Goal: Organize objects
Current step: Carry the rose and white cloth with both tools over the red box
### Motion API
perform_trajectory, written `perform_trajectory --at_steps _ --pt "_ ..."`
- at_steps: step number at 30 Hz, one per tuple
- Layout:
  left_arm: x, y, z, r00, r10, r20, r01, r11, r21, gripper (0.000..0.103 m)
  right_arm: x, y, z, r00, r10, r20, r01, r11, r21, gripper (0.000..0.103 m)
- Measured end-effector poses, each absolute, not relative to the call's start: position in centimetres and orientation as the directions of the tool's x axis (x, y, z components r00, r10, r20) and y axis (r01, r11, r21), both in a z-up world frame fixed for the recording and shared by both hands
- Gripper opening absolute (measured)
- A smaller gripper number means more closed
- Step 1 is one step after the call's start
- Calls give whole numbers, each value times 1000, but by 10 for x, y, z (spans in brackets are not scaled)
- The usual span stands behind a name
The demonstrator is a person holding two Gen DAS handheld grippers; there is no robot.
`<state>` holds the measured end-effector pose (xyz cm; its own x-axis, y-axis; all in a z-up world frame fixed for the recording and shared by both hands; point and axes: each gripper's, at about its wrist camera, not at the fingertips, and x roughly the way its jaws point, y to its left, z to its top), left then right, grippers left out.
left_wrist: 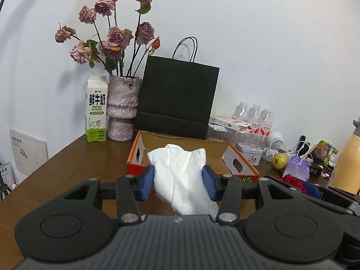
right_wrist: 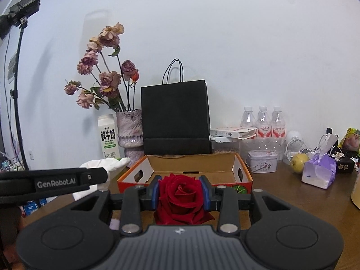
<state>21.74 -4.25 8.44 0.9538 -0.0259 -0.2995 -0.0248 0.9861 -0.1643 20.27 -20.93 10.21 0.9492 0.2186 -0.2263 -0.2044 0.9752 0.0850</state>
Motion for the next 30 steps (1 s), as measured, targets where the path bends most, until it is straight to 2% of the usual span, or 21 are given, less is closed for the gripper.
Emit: perform_trajectory --at_steps 30 --pt "344 -43 110 952 47 -303 -120 966 -227 48 337 -194 123 945 207 -252 -185 977 109 34"
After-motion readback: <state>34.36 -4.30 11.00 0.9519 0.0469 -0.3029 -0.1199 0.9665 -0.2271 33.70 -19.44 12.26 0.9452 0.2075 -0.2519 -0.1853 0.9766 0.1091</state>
